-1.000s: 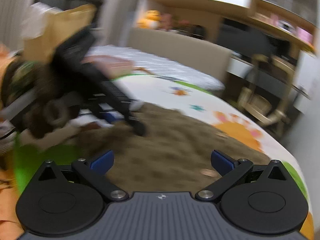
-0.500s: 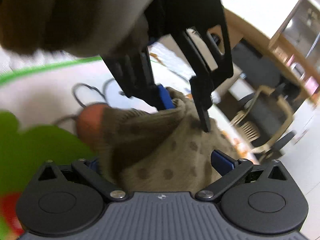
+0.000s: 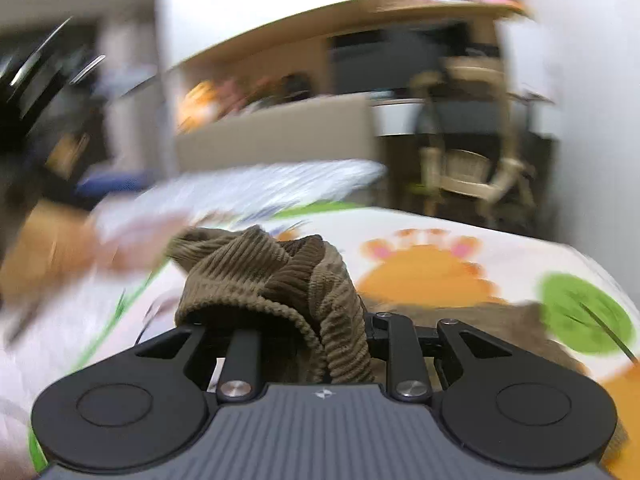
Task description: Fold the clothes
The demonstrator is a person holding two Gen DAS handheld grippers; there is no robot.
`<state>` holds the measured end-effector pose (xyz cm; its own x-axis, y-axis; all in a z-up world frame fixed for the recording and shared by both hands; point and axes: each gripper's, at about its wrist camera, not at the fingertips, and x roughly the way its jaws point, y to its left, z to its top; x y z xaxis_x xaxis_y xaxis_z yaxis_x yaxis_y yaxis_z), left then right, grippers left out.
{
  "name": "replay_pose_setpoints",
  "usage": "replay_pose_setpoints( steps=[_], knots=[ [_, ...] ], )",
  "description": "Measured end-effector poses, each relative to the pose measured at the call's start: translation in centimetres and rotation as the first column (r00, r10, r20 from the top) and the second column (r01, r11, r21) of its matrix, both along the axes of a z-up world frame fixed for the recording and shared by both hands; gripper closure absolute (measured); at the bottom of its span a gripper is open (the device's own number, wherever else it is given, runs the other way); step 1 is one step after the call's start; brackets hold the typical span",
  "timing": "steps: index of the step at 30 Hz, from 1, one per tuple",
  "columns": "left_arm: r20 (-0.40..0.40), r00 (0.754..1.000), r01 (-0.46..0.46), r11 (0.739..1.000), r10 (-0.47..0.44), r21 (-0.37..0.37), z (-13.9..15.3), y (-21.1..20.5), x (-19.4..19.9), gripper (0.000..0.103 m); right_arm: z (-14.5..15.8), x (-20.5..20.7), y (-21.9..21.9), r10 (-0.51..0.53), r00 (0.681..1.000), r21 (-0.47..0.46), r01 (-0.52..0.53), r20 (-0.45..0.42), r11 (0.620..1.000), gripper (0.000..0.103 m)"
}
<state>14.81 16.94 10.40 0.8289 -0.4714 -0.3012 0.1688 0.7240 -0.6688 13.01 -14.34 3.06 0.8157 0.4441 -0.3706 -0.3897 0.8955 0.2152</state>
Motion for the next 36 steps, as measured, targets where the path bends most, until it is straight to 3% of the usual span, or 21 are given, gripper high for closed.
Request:
replay_pose_setpoints(
  steps=[2, 4, 7, 9, 14, 17, 20, 24, 29, 33, 36],
  knots=[
    [0.01, 1.0, 0.001, 1.0, -0.002, 0.027, 0.3, -1.1, 0.6, 0.006, -0.9, 1.5, -3.8, -0.116, 0.992, 0.037, 0.118, -0.046, 0.992, 0.078],
    [-0.034, 0.999, 0.023, 0.998, -0.021, 0.059, -0.5, -2.6, 1.8, 0.006, -2.4, 3.0, -7.1, -0.227, 0.968, 0.023, 0.231, -0.109, 0.973, 0.073],
    [-0.138, 0.989, 0.075, 0.992, -0.061, 0.1, -3.1, -5.3, 4.0, 0.006, -5.2, 4.9, -10.5, -0.342, 0.924, -0.087, 0.332, -0.171, 0.939, 0.062],
    [-0.201, 0.976, 0.112, 0.987, -0.086, 0.118, -4.9, -7.0, 5.5, 0.006, -6.8, 5.9, -11.9, -0.382, 0.904, -0.166, 0.354, -0.193, 0.92, 0.061],
    [-0.31, 0.943, 0.17, 0.976, -0.12, 0.139, -8.8, -9.5, 8.3, 0.006, -8.0, 6.7, -10.9, -0.325, 0.926, -0.229, 0.28, -0.193, 0.932, 0.06],
    [-0.324, 0.94, 0.161, 0.977, -0.108, 0.141, -10.0, -8.6, 8.6, 0.006, -7.9, 6.7, -8.2, -0.281, 0.939, -0.23, 0.234, -0.2, 0.945, 0.067],
    [-0.314, 0.947, 0.116, 0.982, -0.064, 0.147, -10.3, -6.7, 8.7, 0.006, -7.6, 6.6, -4.6, -0.231, 0.945, -0.189, 0.189, -0.231, 0.964, 0.071],
    [-0.277, 0.961, 0.027, 0.987, 0.019, 0.161, -9.6, -2.9, 8.1, 0.006, -7.5, 7.0, 1.5, -0.066, 0.948, -0.077, 0.044, -0.312, 0.996, 0.071],
    [-0.207, 0.97, -0.086, 0.977, 0.126, 0.193, -7.8, 1.5, 6.5, 0.006, -7.0, 5.6, 8.9, 0.084, 0.942, -0.051, -0.106, -0.325, 0.993, 0.071],
    [-0.159, 0.977, -0.11, 0.971, 0.145, 0.21, -7.0, 2.9, 5.1, 0.006, -6.7, 4.3, 10.7, 0.118, 0.948, -0.075, -0.146, -0.297, 0.986, 0.07],
    [-0.175, 0.976, -0.092, 0.971, 0.132, 0.22, -8.0, 2.6, 5.3, 0.006, -6.2, 4.0, 9.5, 0.118, 0.949, -0.071, -0.145, -0.293, 0.987, 0.067]
  ],
)
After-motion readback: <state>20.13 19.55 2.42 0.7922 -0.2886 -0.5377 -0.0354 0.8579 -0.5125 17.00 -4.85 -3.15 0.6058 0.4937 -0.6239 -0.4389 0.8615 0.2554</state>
